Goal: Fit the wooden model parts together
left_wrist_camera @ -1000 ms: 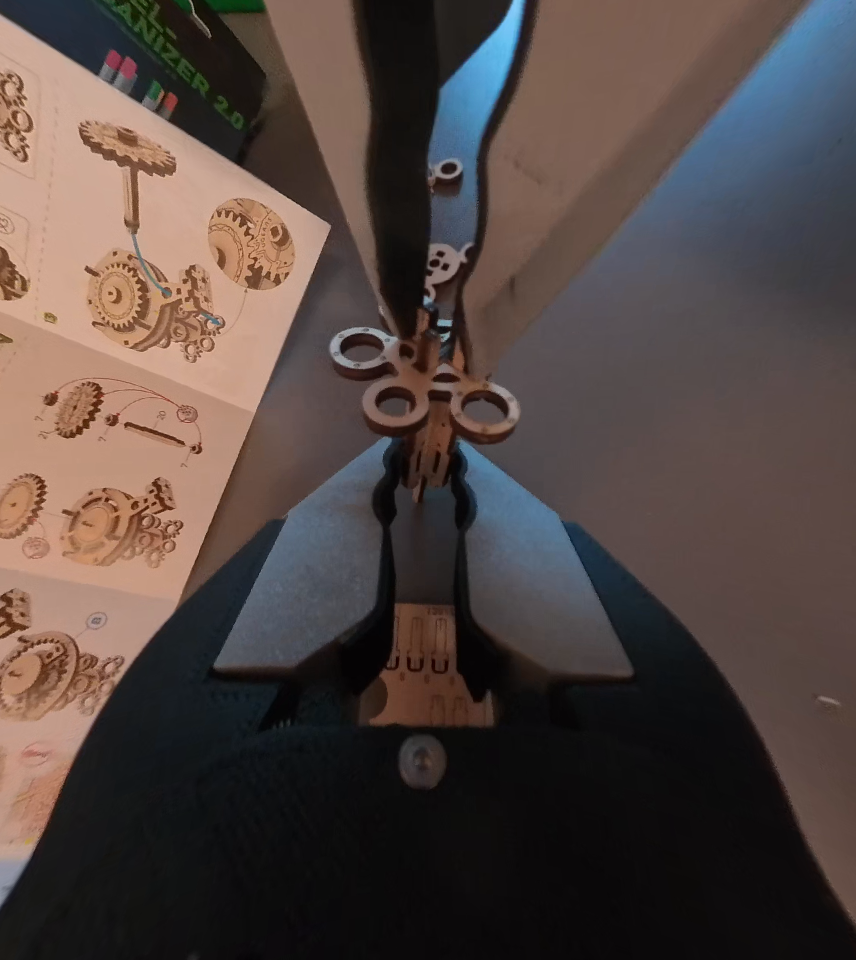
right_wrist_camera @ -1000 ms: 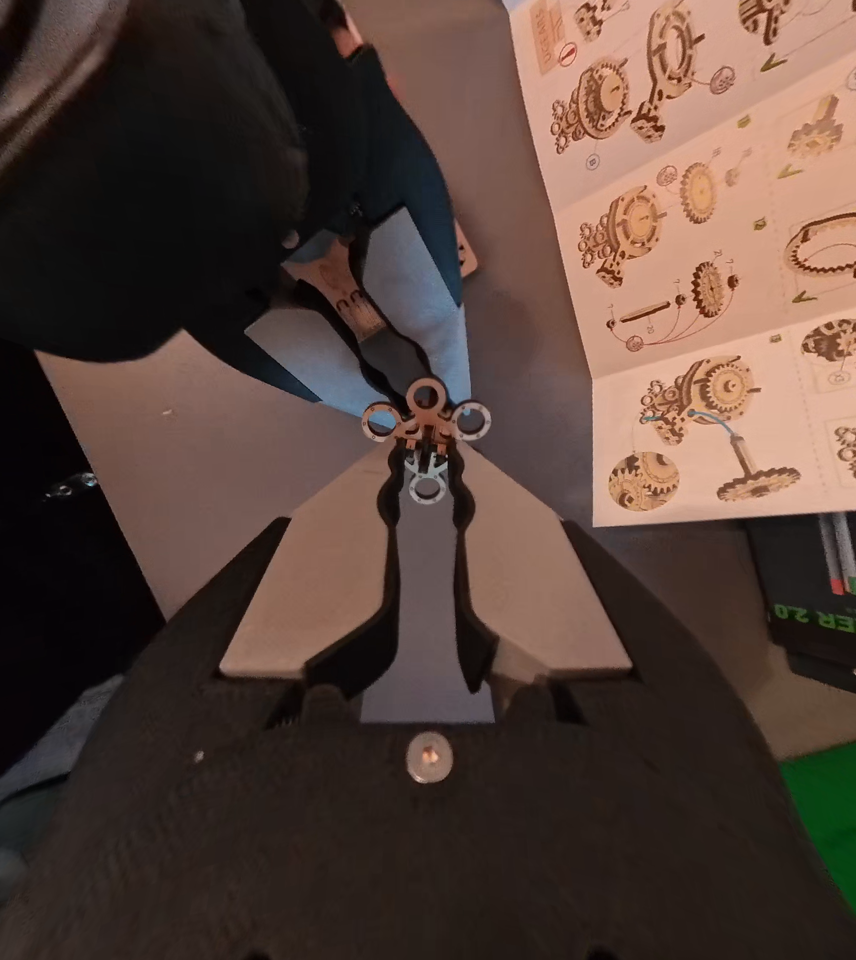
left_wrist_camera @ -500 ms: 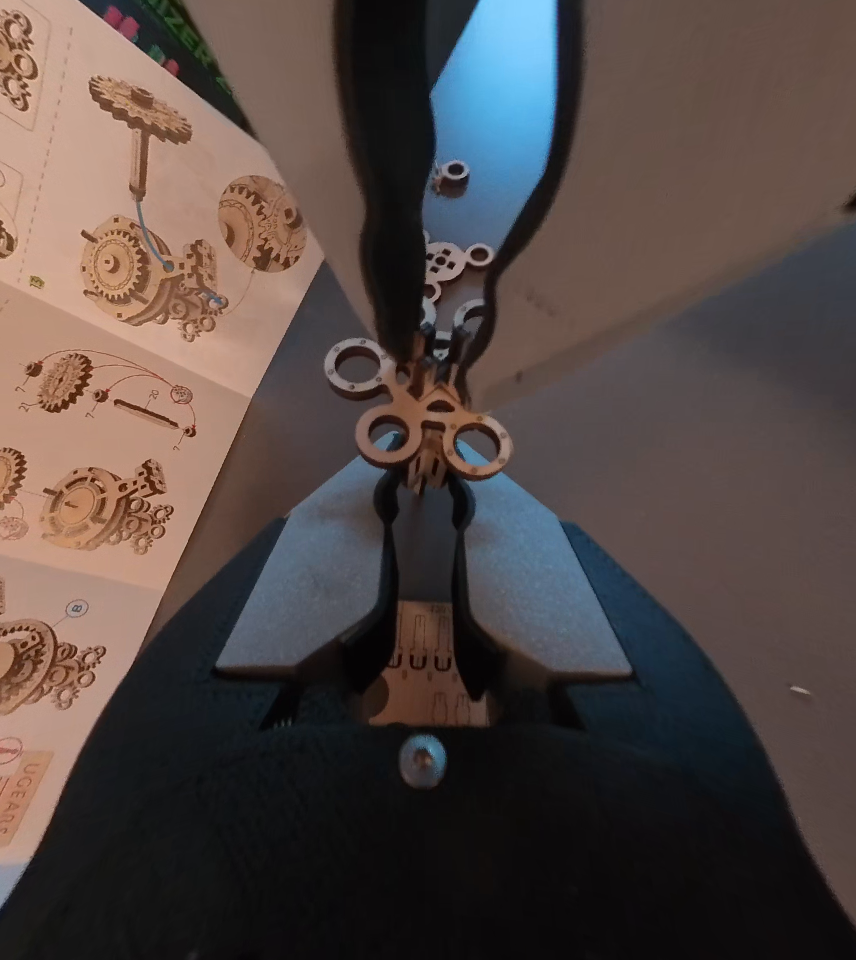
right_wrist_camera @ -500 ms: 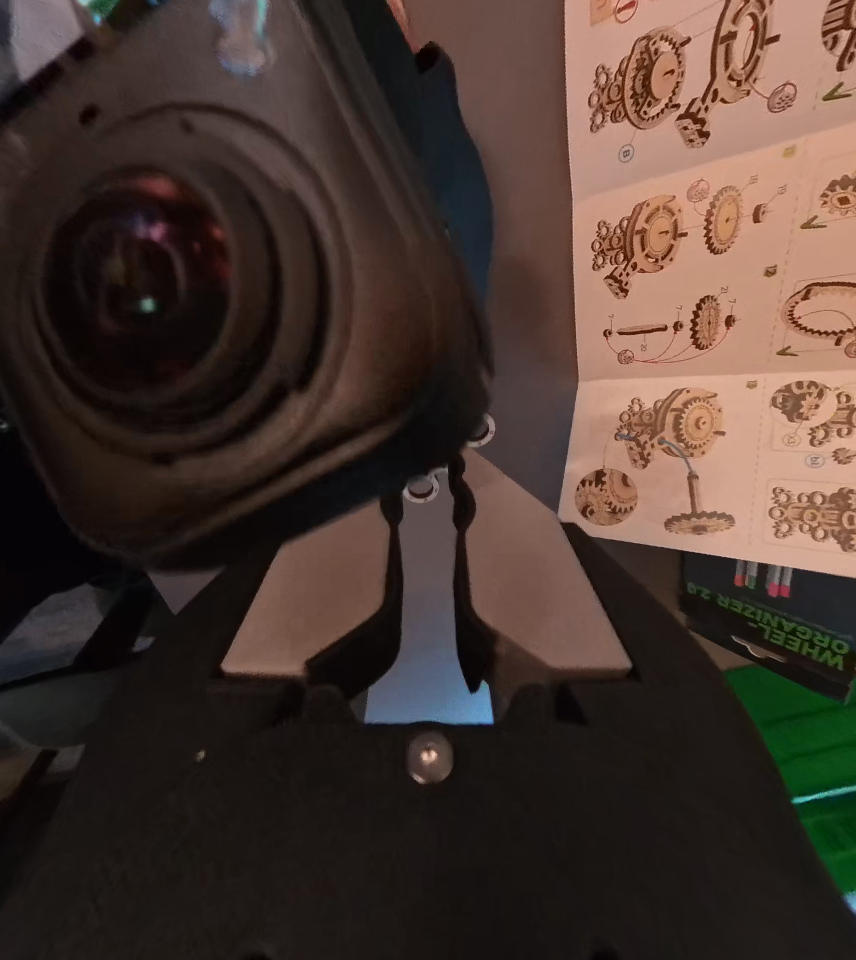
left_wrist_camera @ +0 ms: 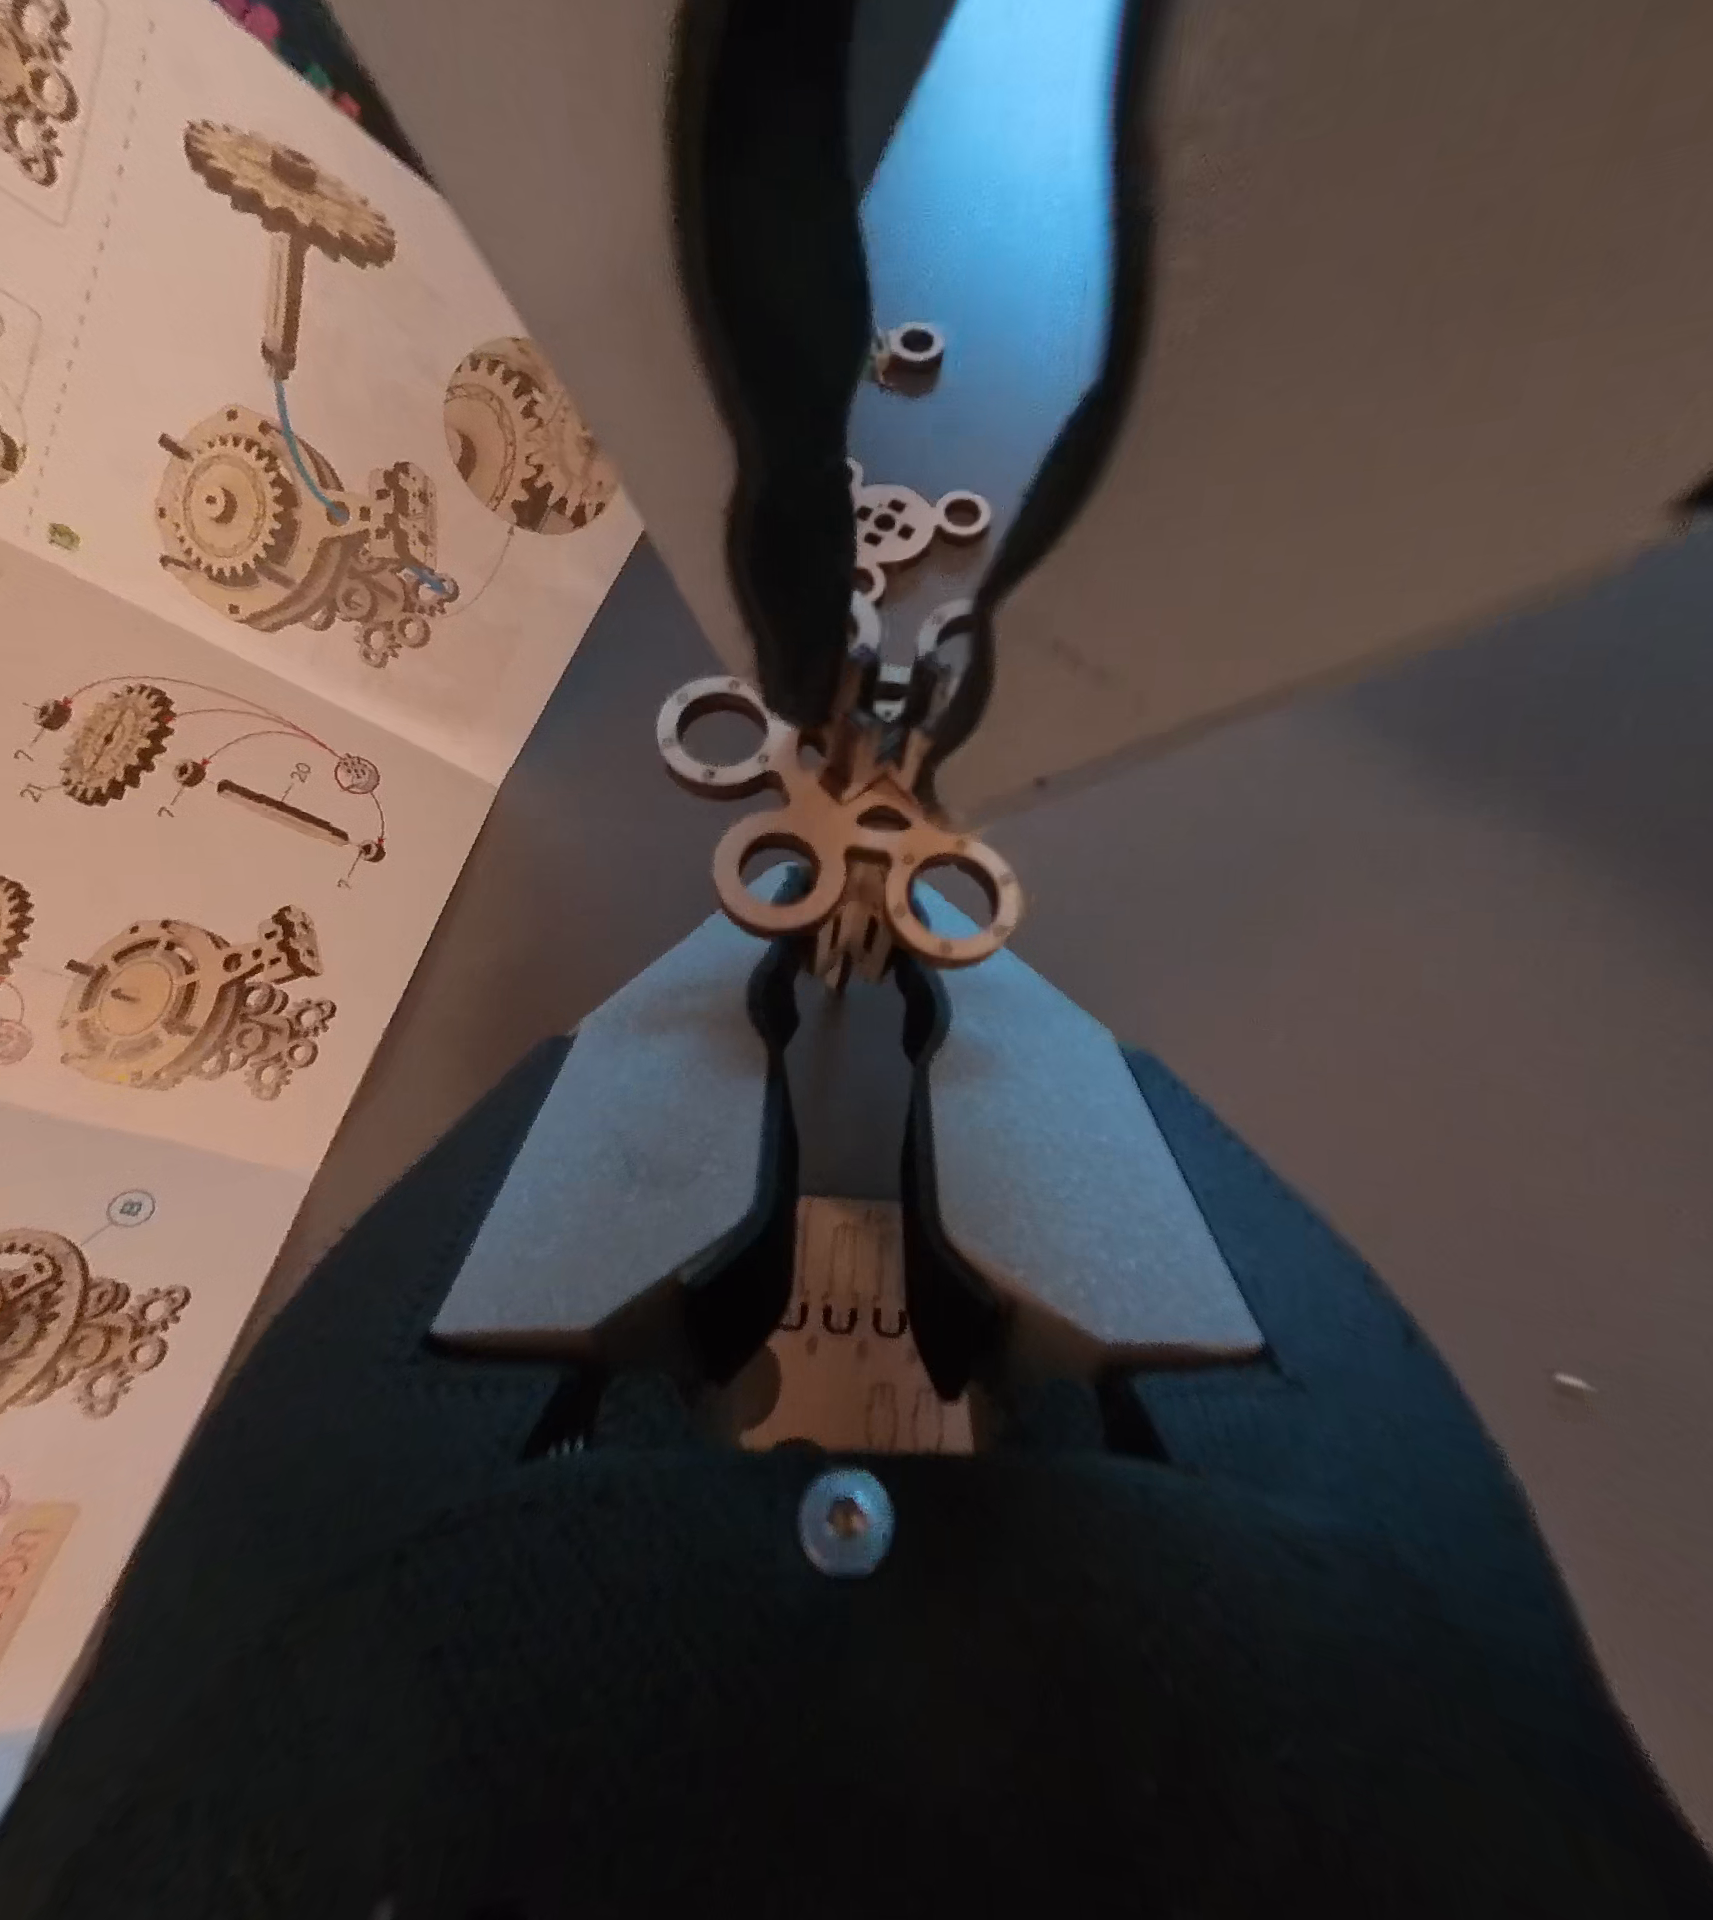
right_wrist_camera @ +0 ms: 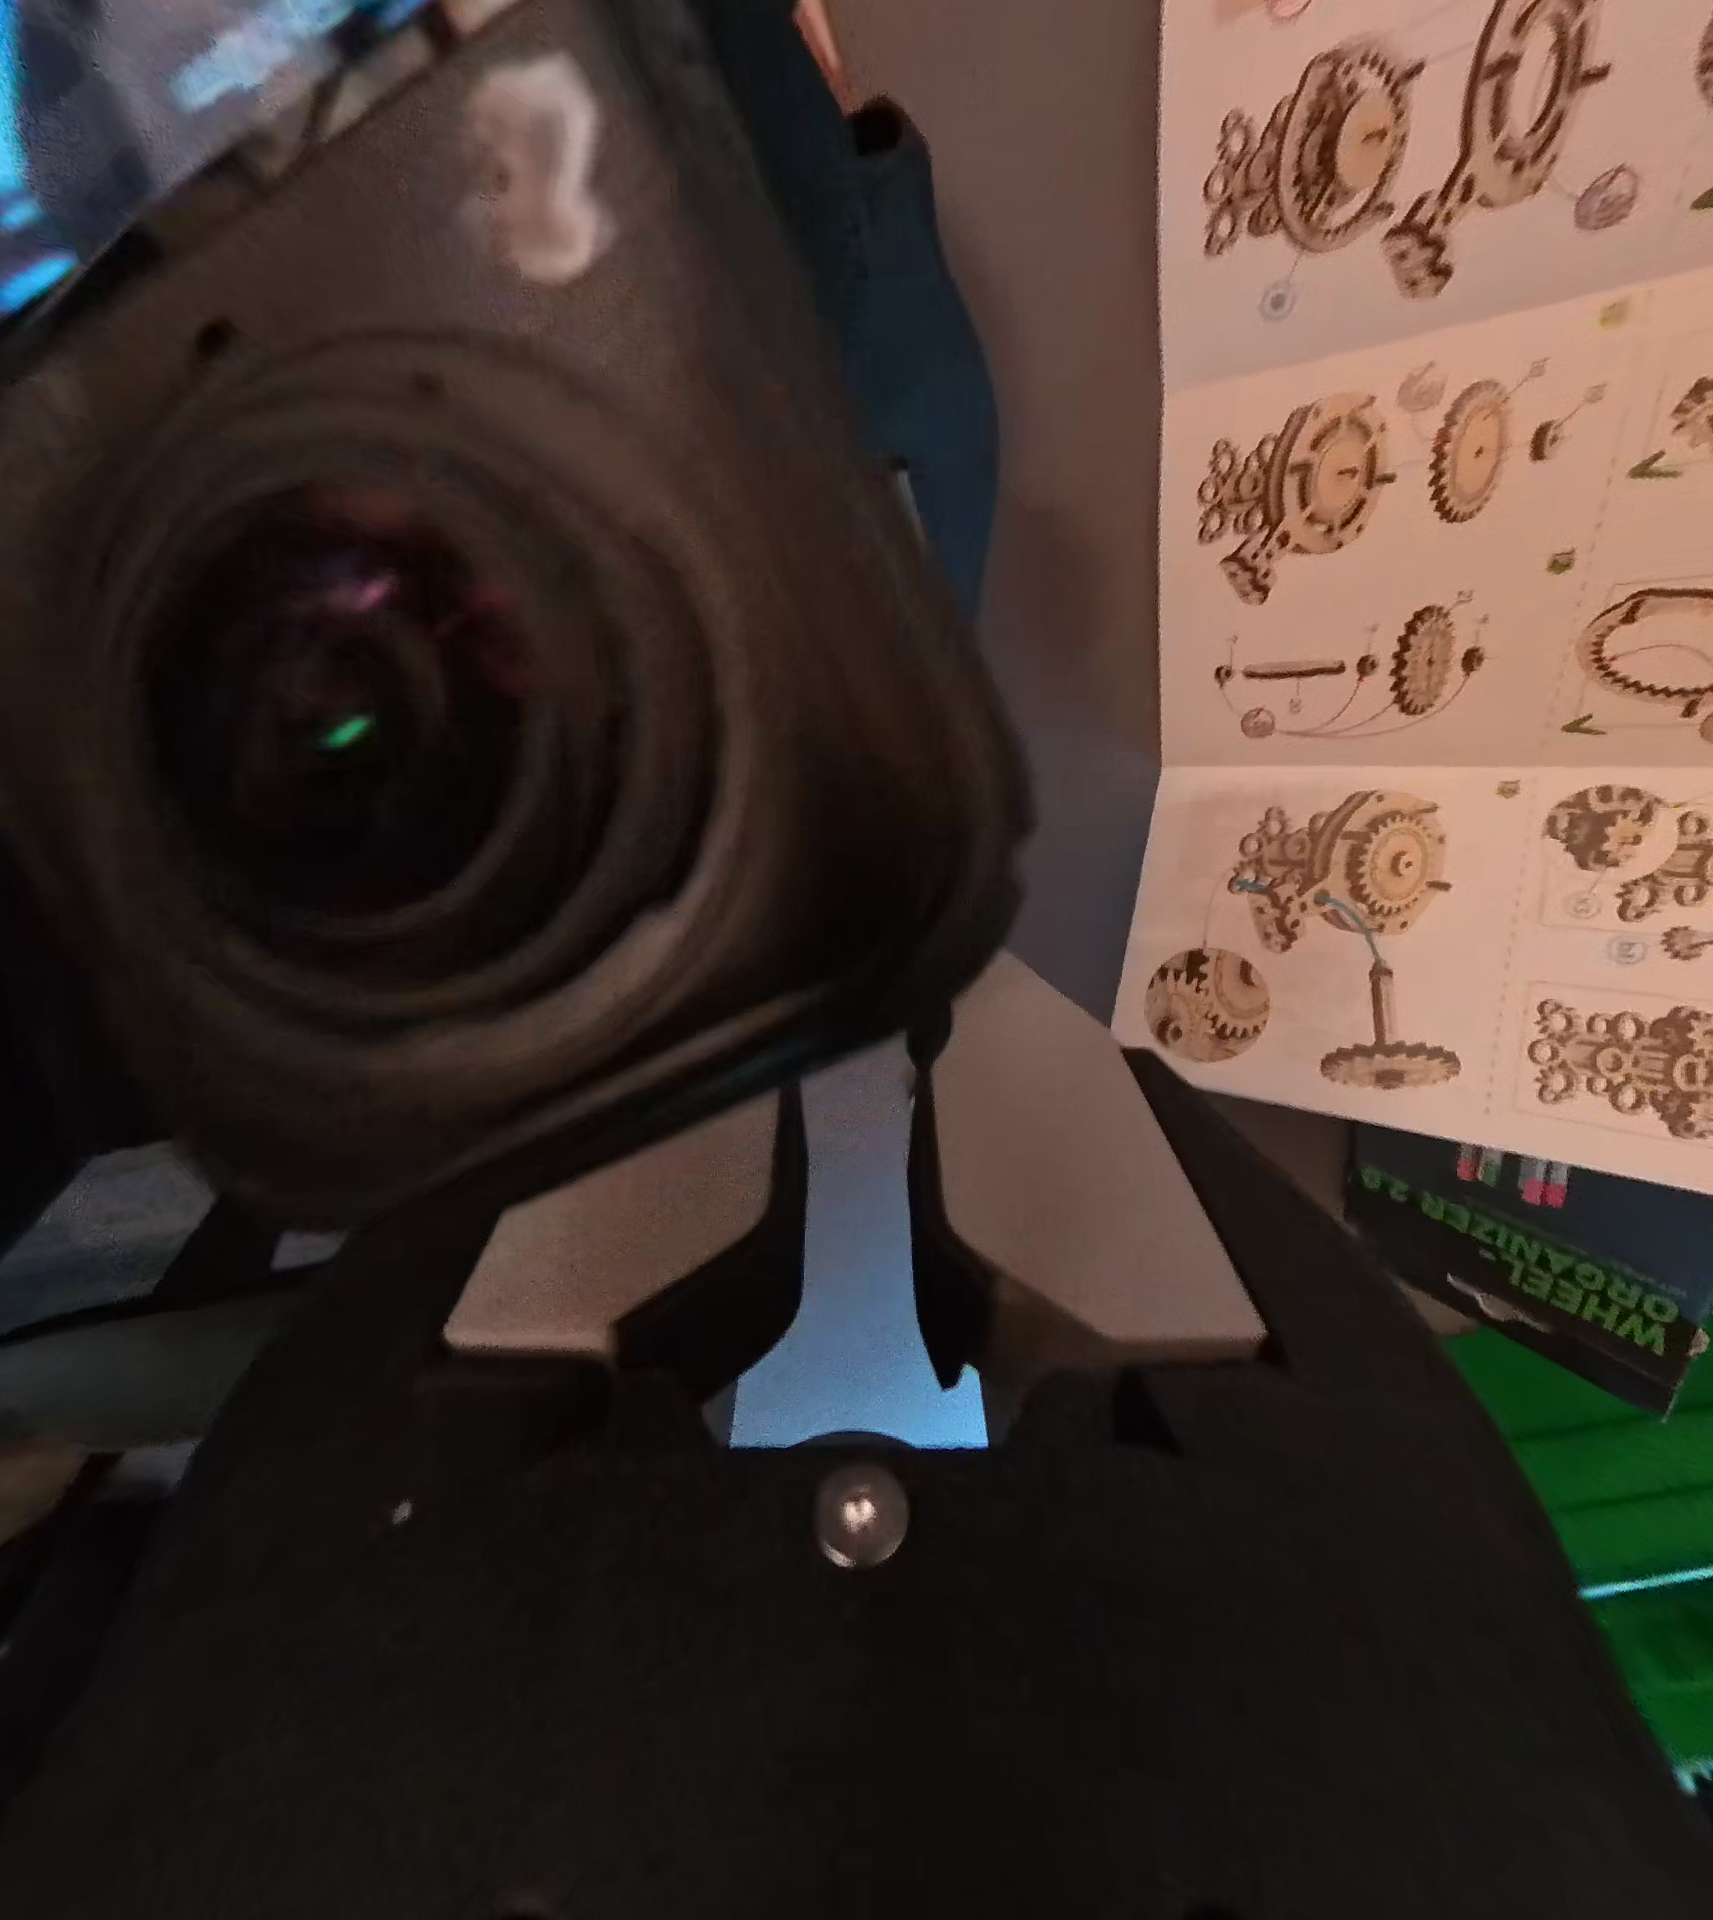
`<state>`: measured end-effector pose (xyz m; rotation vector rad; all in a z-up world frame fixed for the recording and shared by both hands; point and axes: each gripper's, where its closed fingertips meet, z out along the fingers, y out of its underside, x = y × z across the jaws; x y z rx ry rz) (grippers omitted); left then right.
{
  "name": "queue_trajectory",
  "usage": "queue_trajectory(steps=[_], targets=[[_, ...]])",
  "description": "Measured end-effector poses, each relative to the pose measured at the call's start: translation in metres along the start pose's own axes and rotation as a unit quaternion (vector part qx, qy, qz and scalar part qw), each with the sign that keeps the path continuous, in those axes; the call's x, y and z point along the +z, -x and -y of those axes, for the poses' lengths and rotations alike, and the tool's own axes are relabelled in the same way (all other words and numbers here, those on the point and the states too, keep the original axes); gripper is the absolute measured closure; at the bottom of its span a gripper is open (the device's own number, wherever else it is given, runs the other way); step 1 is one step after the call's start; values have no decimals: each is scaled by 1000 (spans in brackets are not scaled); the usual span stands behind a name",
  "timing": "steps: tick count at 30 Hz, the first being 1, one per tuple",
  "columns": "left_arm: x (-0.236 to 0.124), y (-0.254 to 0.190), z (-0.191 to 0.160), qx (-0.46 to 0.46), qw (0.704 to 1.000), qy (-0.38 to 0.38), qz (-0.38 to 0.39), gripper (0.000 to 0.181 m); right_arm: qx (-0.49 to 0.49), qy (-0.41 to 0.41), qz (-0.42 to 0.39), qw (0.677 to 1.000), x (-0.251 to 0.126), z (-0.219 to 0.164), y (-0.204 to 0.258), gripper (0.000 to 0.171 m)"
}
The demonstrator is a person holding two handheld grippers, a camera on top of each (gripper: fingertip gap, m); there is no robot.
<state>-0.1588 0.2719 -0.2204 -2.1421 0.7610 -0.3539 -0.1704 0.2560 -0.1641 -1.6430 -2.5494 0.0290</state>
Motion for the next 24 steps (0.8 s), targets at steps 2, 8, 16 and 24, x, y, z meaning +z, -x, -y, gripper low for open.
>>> queue_trajectory(steps=[2,8,16,24], targets=[[-2,1,-2,-11,1000,0,-6,167,-4,-19,0,1000,1,9,0,161],[-5,3,-6,-18,1000,2,-5,167,-15,-25,9,1000,3,23,0,159],[-1,-4,-3,4,1000,6,-6,167,38,-46,67,996,-14,17,1,160],[0,-4,-2,-10,1000,10,6,166,70,-23,47,996,-7,4,0,163]])
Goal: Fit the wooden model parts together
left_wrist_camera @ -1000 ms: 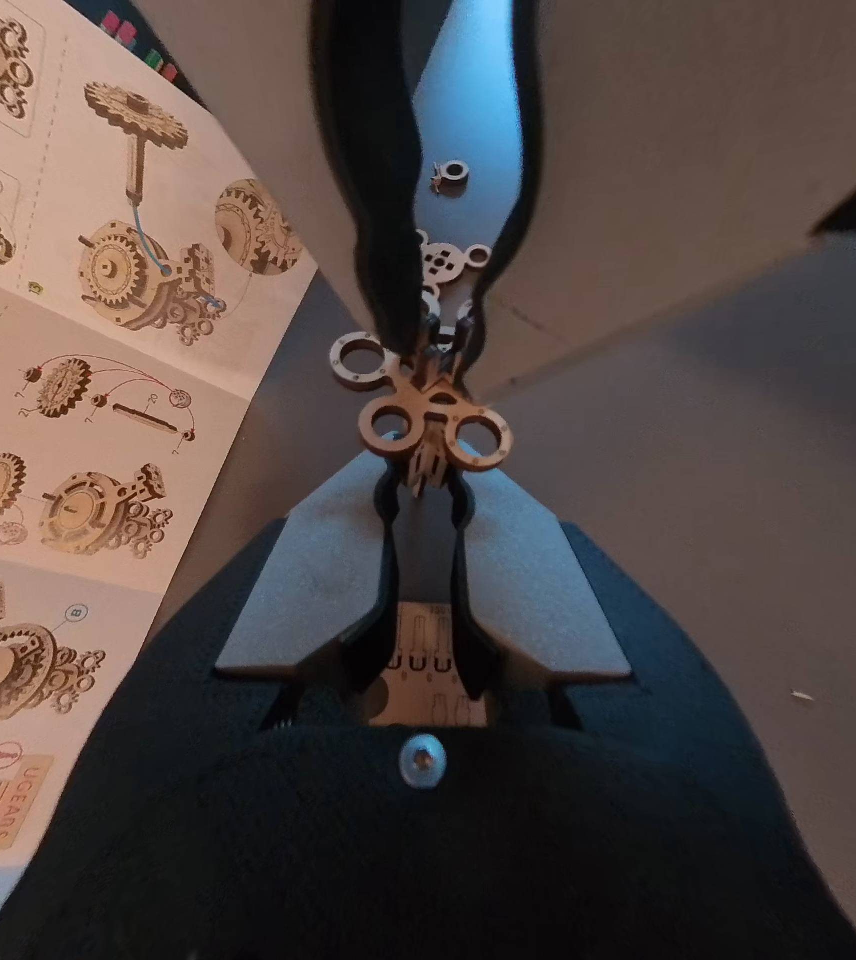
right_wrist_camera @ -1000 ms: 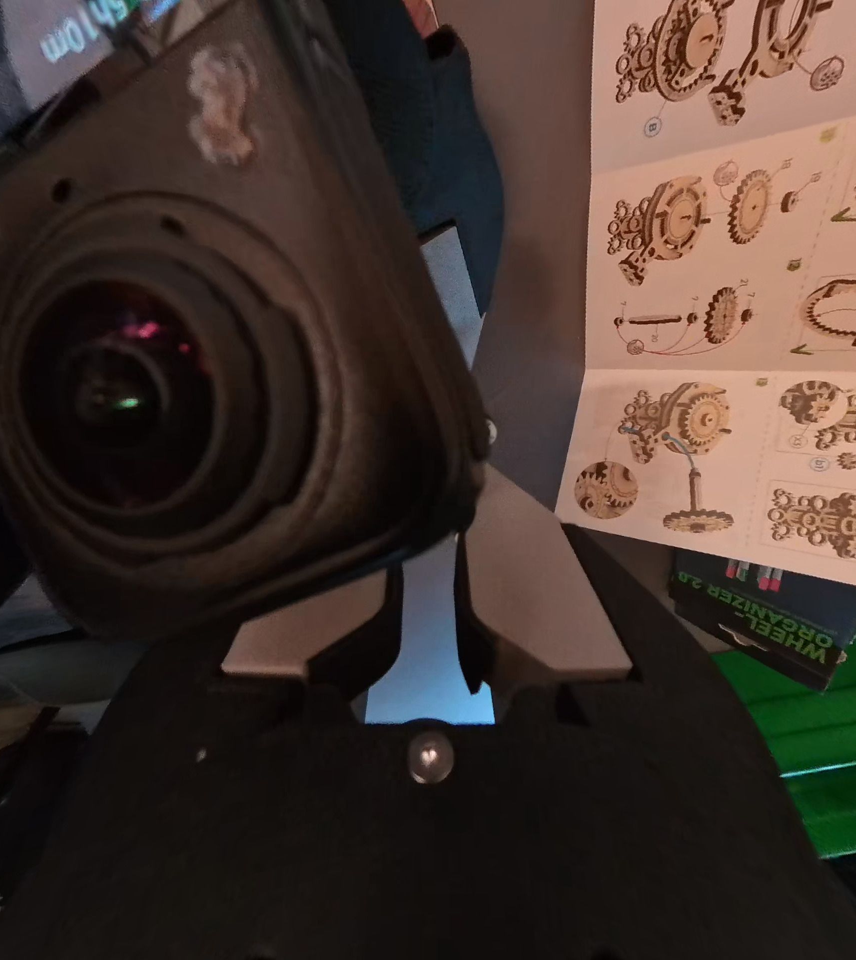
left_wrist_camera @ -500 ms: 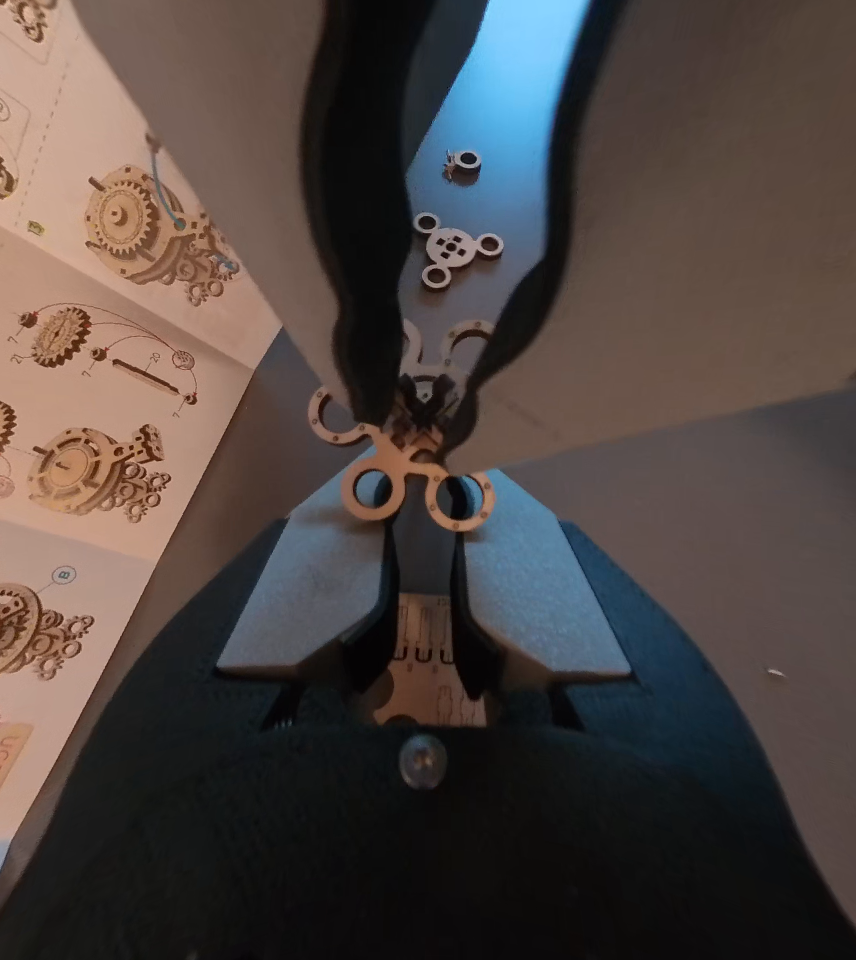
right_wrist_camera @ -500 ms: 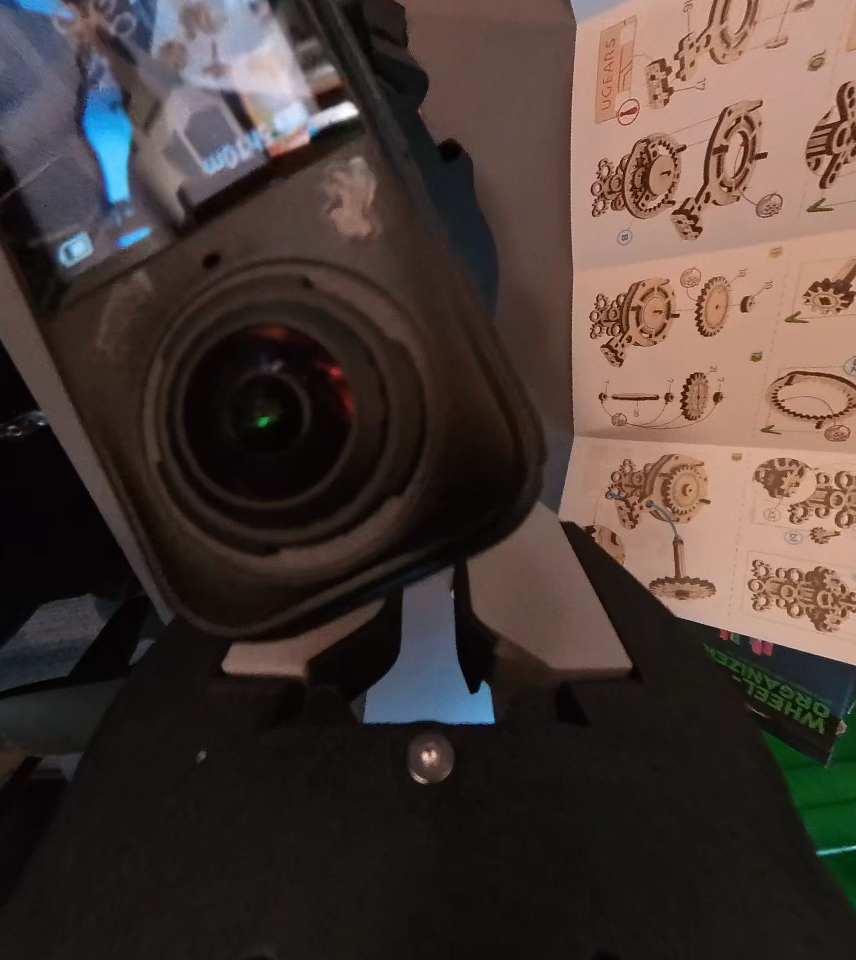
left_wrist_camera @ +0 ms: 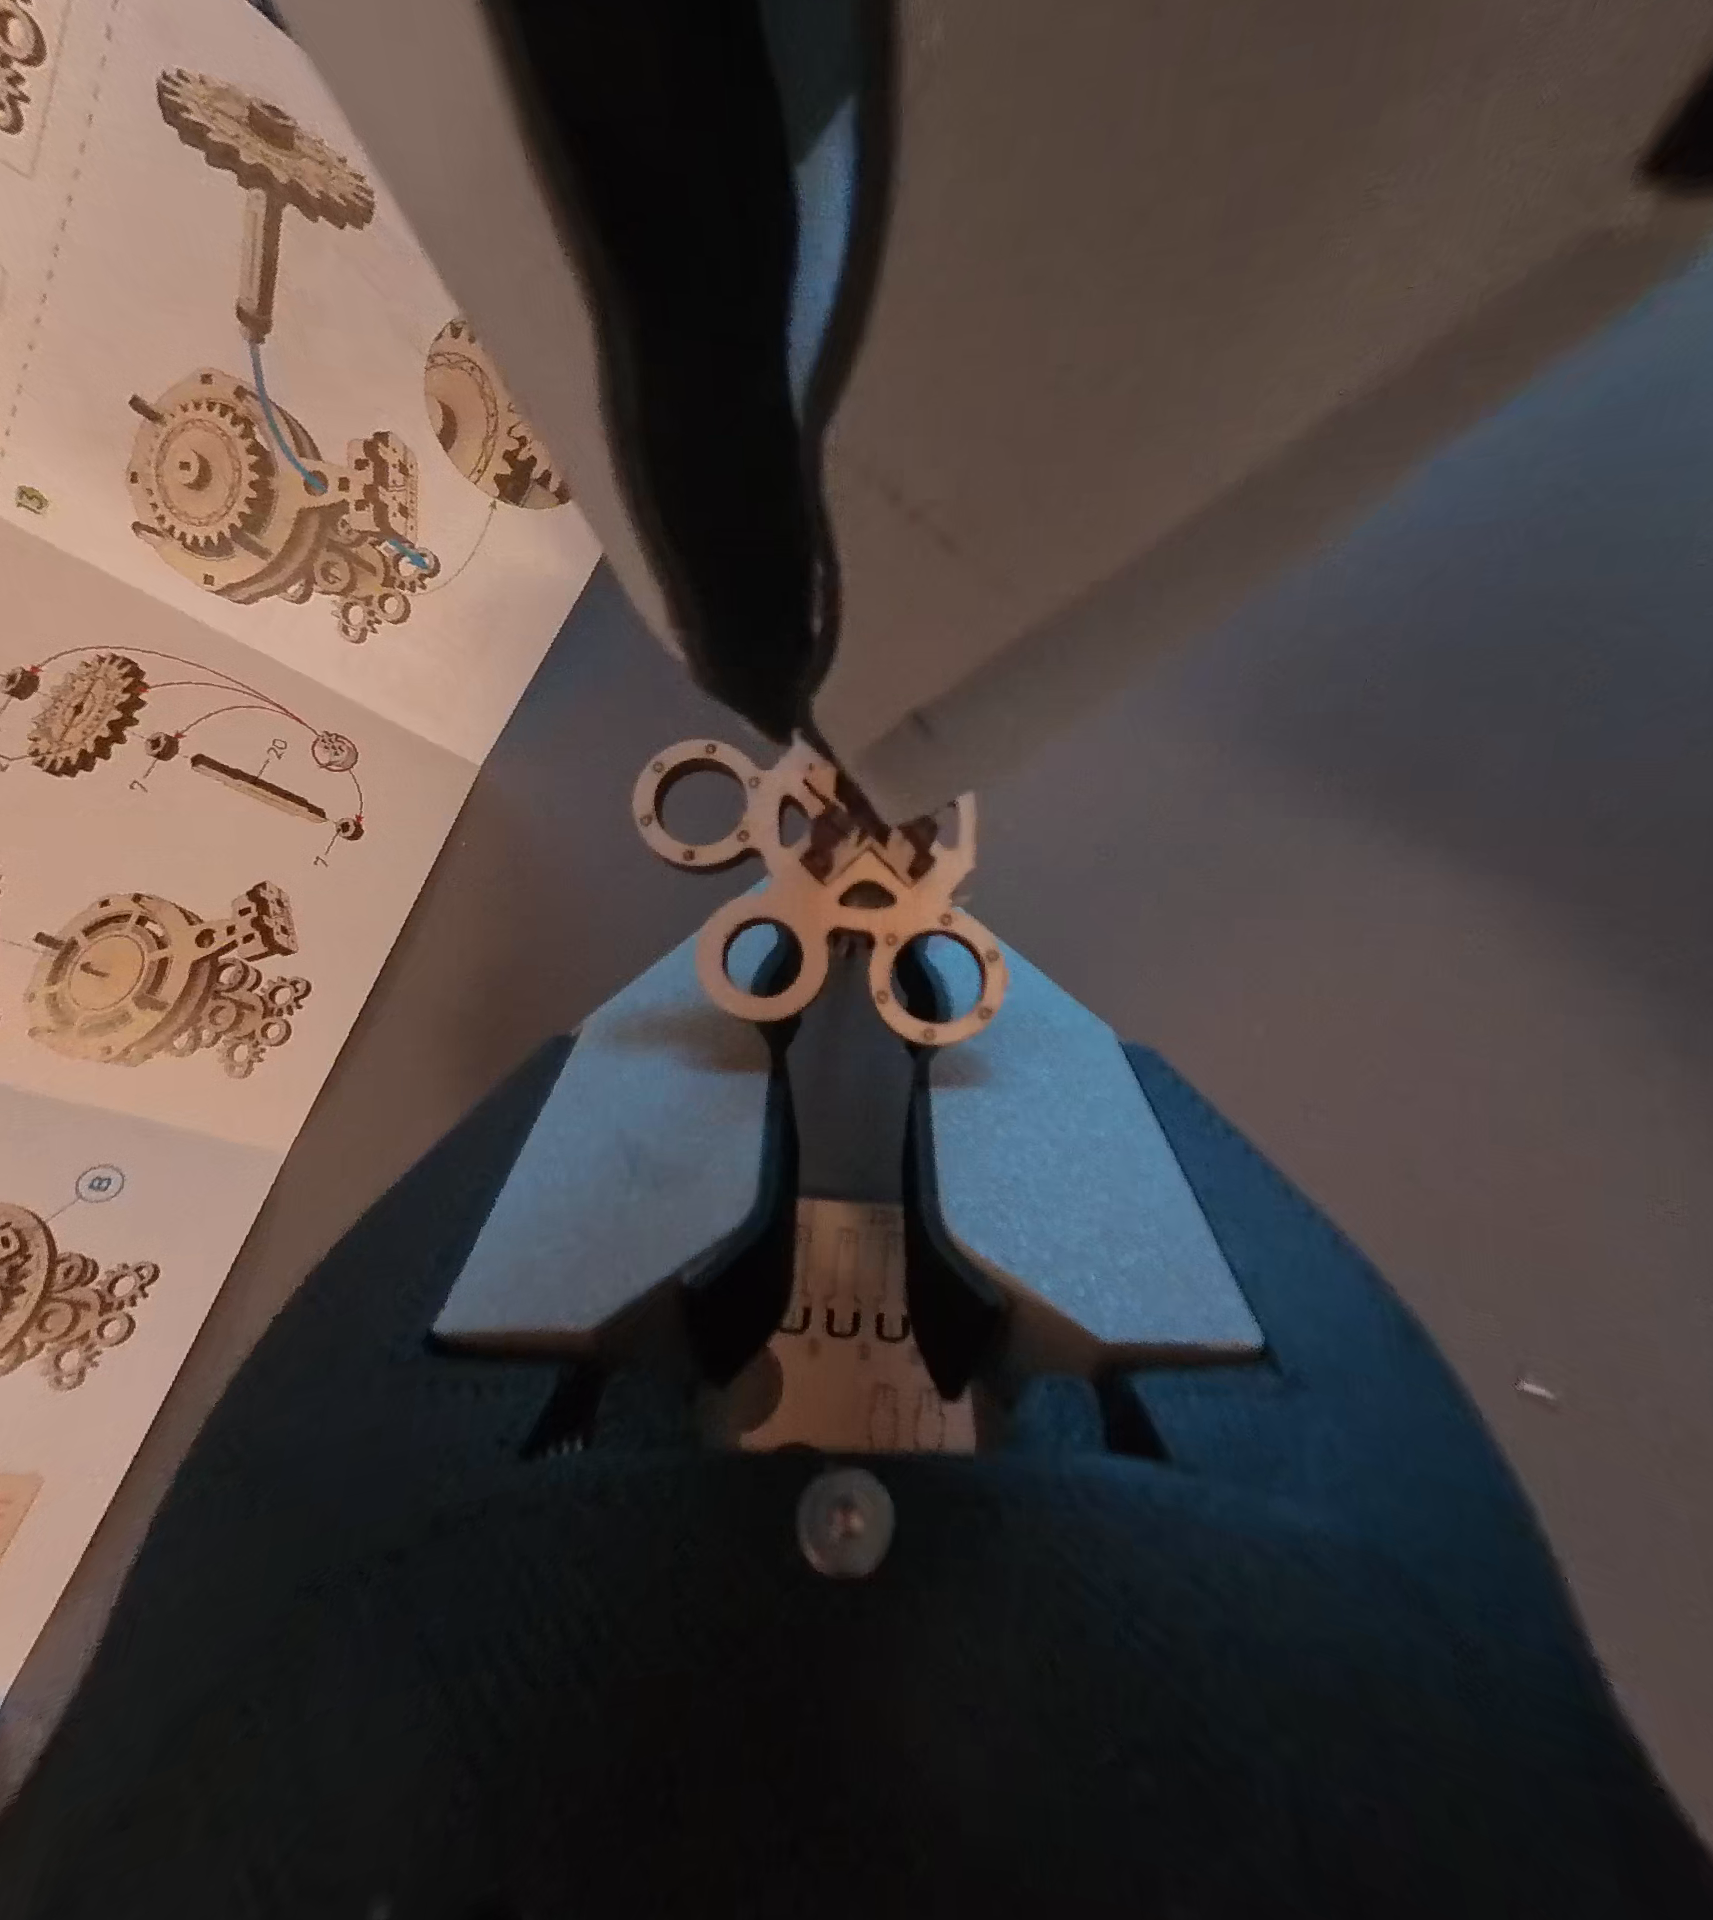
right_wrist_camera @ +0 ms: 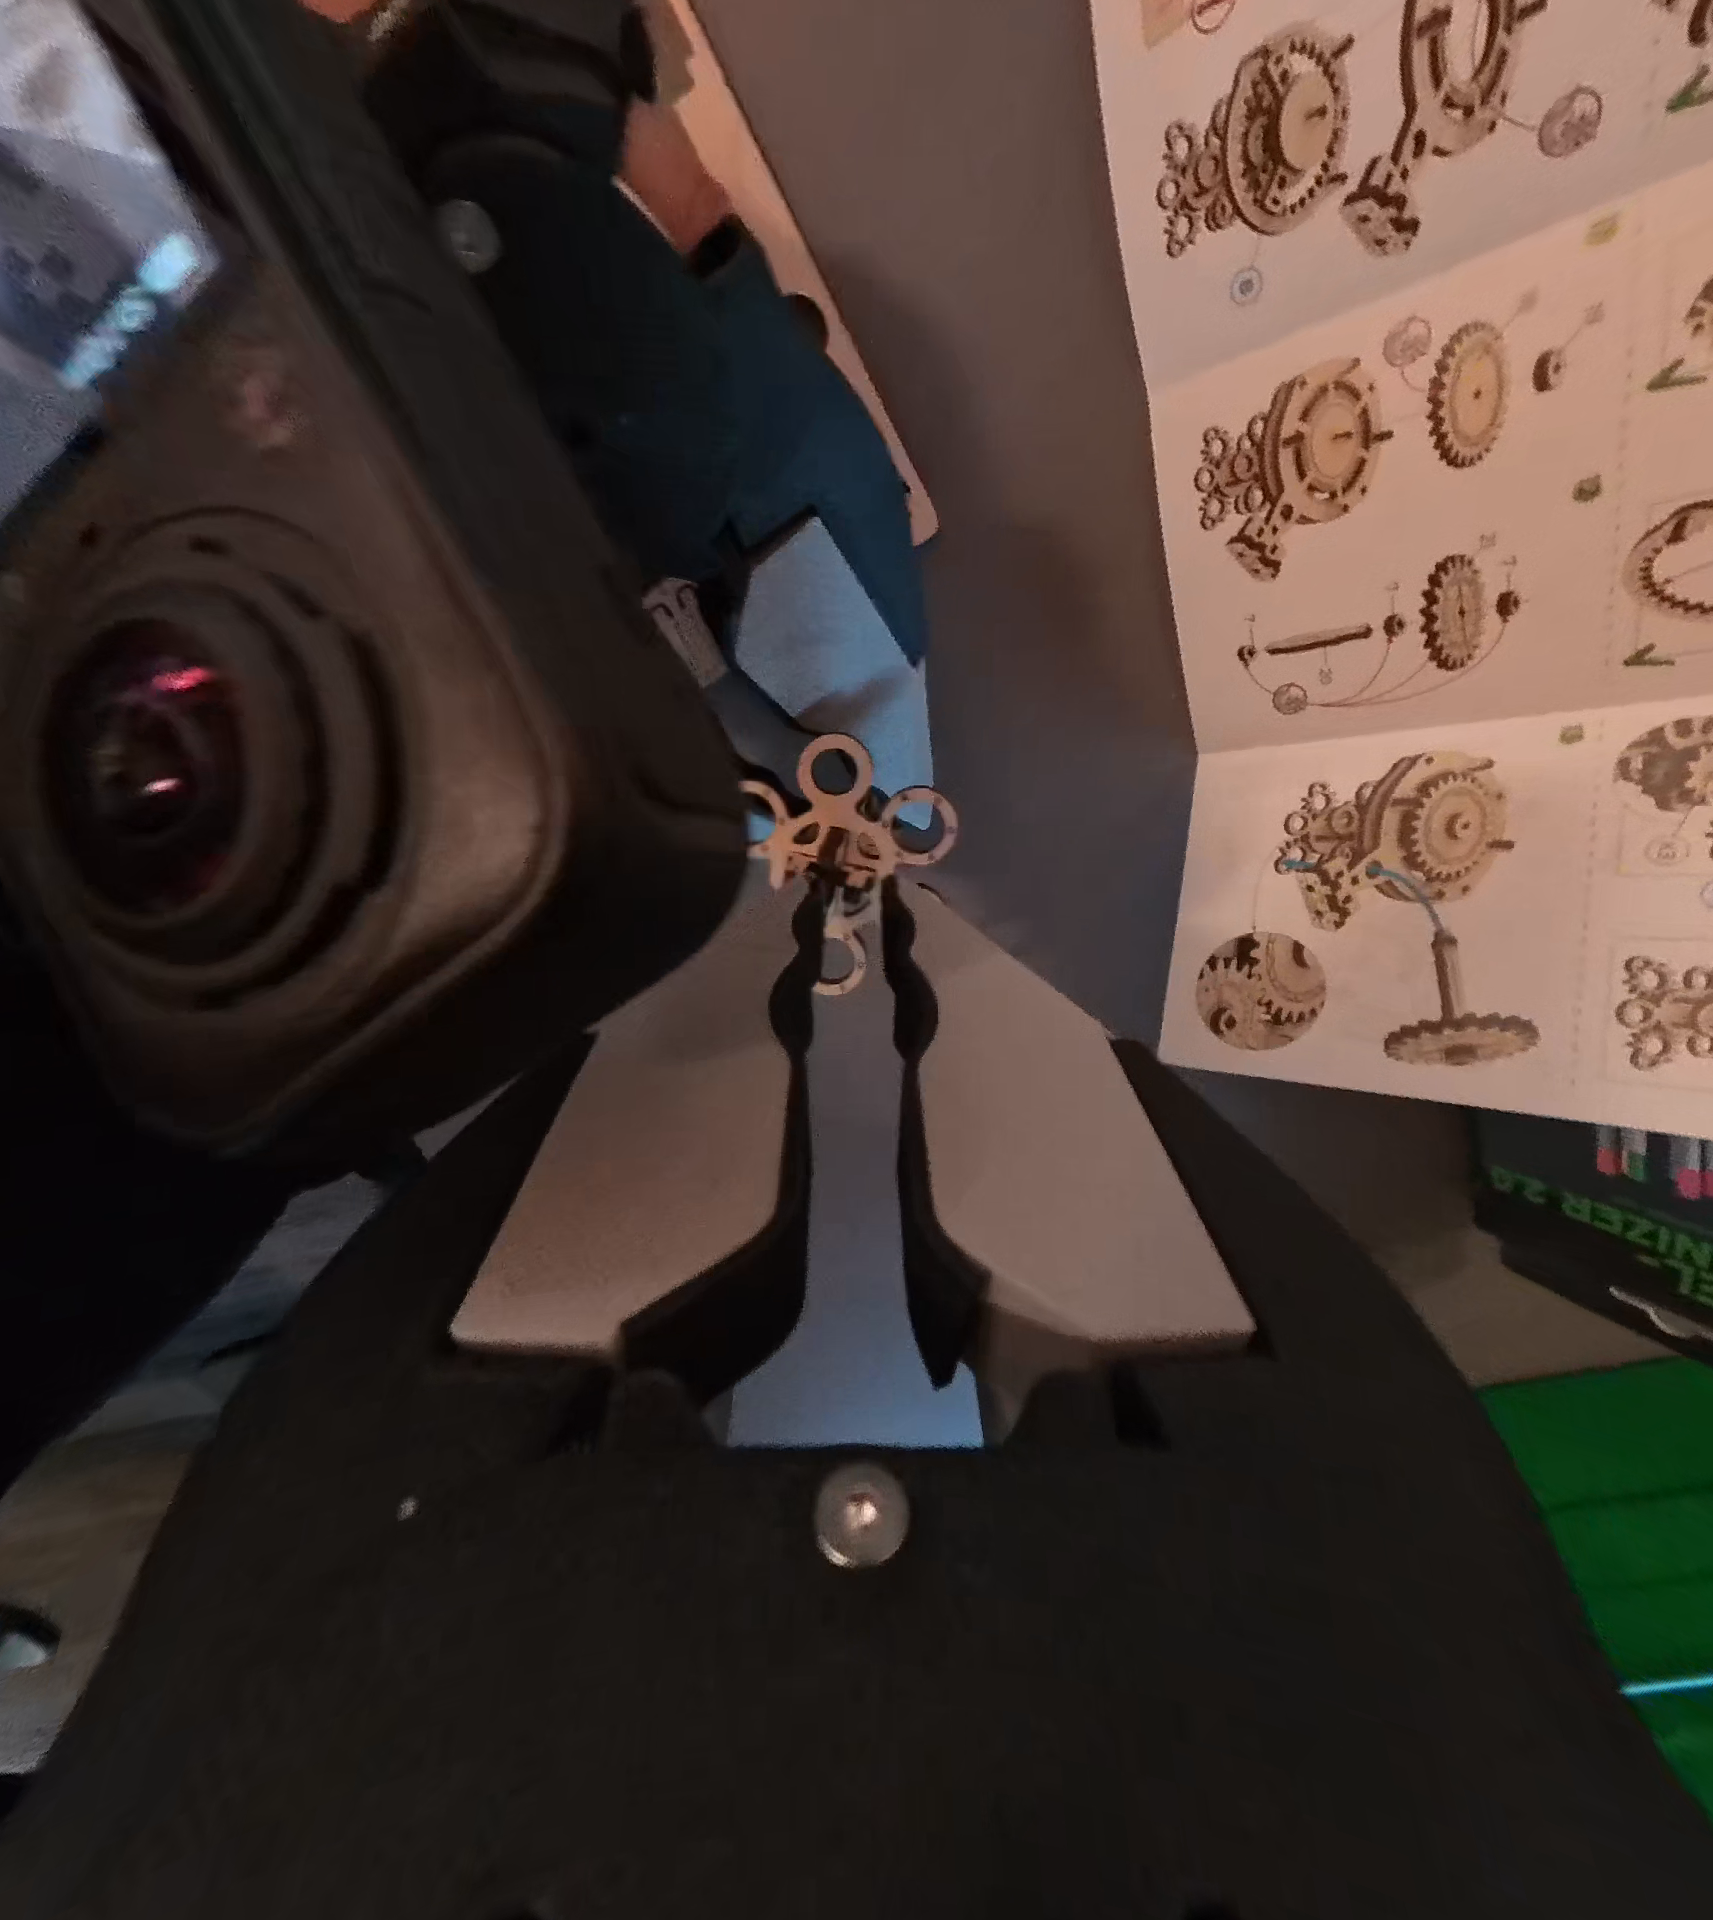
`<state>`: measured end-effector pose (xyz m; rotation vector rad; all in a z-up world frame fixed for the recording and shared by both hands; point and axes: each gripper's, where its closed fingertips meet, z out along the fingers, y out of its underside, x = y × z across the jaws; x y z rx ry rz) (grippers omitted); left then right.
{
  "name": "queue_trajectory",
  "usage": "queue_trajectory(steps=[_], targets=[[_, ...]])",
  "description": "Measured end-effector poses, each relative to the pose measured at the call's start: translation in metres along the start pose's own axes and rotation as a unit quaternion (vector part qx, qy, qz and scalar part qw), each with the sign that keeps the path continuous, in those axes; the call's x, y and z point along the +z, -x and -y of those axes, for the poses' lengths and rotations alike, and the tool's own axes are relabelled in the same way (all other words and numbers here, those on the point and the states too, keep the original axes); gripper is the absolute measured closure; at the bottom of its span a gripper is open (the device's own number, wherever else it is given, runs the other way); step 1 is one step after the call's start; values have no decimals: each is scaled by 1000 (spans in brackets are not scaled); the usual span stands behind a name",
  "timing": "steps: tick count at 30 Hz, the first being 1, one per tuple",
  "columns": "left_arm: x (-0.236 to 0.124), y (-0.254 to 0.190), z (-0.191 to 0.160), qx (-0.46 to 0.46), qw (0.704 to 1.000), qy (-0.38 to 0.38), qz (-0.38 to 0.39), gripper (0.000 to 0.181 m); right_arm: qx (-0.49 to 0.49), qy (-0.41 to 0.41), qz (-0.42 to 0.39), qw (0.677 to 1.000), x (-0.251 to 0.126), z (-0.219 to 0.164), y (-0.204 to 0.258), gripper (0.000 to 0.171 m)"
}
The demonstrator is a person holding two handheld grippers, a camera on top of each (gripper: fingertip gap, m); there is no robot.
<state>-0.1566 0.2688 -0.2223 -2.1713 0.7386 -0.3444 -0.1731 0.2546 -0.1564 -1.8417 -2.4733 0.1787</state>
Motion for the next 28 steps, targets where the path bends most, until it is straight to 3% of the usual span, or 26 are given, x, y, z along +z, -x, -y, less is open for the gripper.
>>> queue_trajectory(steps=[7,15,28], targets=[[0,0,0,-6,1000,8,10,167,43,-44,11,998,-10,8,1,136],[-1,1,0,-4,1000,13,18,166,35,0,-12,999,5,-3,1,155],[-1,2,-1,-17,999,16,22,165,29,1,-40,999,7,0,-2,155]])
